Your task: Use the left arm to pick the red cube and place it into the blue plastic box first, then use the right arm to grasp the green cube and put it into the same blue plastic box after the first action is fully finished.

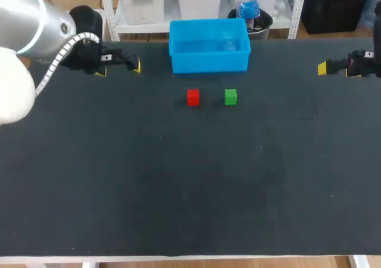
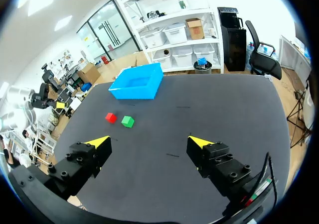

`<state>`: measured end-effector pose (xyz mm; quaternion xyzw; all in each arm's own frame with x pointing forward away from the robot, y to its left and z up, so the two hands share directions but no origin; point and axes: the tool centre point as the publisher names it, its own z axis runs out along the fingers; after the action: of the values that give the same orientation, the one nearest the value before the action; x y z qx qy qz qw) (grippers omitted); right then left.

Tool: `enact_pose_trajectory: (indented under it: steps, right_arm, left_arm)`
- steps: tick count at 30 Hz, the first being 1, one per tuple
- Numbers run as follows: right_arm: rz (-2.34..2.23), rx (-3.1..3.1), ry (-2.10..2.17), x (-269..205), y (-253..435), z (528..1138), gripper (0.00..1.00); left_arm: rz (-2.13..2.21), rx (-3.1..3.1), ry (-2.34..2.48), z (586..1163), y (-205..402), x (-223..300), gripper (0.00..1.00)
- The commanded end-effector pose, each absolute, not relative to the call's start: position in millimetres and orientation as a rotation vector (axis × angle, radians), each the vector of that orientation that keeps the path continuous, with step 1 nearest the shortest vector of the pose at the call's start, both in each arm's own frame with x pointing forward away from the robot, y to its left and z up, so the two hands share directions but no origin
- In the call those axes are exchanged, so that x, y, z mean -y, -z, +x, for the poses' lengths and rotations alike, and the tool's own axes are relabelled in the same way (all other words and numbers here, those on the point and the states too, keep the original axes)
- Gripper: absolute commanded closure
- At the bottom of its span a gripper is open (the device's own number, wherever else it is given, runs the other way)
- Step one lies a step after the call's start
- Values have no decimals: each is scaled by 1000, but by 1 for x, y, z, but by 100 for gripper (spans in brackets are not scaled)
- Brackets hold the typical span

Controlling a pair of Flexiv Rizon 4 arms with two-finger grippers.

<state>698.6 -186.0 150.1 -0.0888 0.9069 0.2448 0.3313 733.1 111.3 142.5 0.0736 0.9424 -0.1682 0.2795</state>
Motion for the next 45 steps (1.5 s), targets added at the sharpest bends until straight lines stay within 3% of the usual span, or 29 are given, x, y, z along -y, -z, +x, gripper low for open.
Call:
enact_pose_trajectory:
  steps: [1, 10, 27, 45]
  right_arm:
    - [-232, -2372, -637, 185, -150, 699, 0]
    - [-232, -2372, -637, 185, -150, 699, 0]
    - [-232, -2372, -637, 185, -150, 699, 0]
    - [-232, -2372, -637, 185, -150, 699, 0]
  left_arm:
    - [167, -2546, 347, 734, -144, -109, 0]
    - [167, -2546, 347, 734, -144, -109, 0]
    - [183, -2773, 263, 783, -122, -19, 0]
    - [84, -2879, 96, 798, -94, 22, 0]
